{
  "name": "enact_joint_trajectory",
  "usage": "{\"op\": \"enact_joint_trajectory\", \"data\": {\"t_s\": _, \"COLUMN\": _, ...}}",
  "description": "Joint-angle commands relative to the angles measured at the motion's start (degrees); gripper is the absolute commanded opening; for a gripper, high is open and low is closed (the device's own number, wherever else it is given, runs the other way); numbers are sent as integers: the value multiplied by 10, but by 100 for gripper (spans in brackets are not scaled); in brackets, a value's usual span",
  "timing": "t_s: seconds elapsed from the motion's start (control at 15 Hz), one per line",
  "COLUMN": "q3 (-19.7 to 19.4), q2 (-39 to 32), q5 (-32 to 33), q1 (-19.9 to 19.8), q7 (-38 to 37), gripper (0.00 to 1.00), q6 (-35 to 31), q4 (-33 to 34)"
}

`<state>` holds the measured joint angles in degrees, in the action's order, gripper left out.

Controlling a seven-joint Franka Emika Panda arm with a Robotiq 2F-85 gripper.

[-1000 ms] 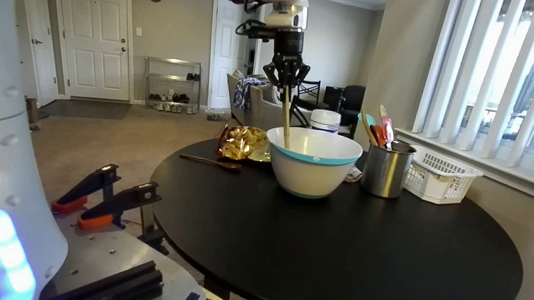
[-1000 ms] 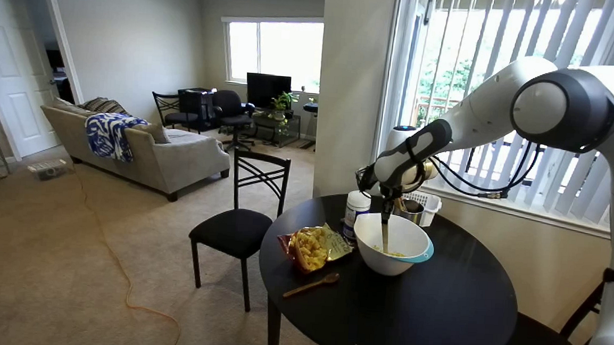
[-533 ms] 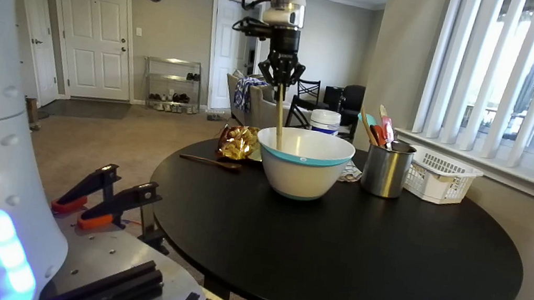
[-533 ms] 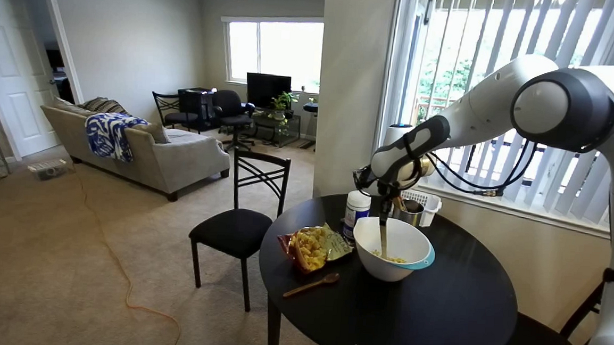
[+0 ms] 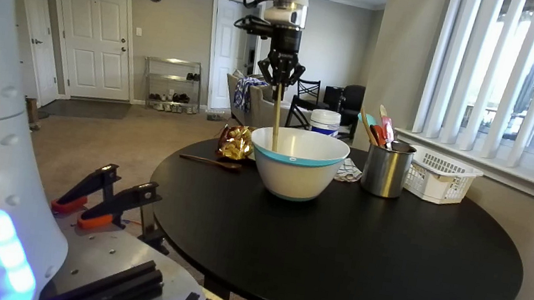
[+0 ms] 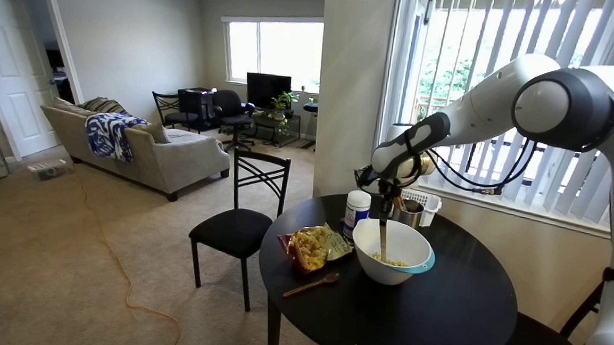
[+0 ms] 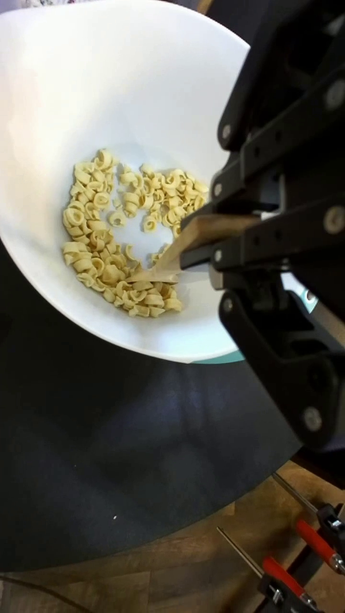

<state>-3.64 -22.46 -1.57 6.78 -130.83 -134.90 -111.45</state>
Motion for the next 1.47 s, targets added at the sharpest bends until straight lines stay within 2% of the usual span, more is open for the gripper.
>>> {"op": "enact_joint_trajectory", "data": {"t_s": 0.0, "q3": 17, "q2": -3, "q5": -42, "q1": -14, "q7": 19, "gripper": 5, "q6": 48, "q4": 1}}
{"op": "enact_joint_trajectory", "data": {"t_s": 0.27, "q3": 16, "q2": -6, "q5": -47, "q1": -15, "q7": 17, "gripper": 4, "q6": 54, "q4": 5}}
{"op": "enact_joint_trajectory", "data": {"t_s": 0.53, "q3": 13, "q2": -13, "q5": -41, "q1": -11, "q7": 8, "gripper": 4, "q6": 17, "q4": -1}}
{"op": "enact_joint_trajectory", "data": {"t_s": 1.07, "q3": 20, "q2": -26, "q5": -81, "q1": -12, "q7": 5, "gripper": 5, "q6": -120, "q4": -22}}
{"op": "enact_joint_trajectory", "data": {"t_s": 1.4, "q3": -11, "q2": -30, "q5": -32, "q1": 14, "q7": -44, "gripper": 5, "q6": -155, "q4": -35}}
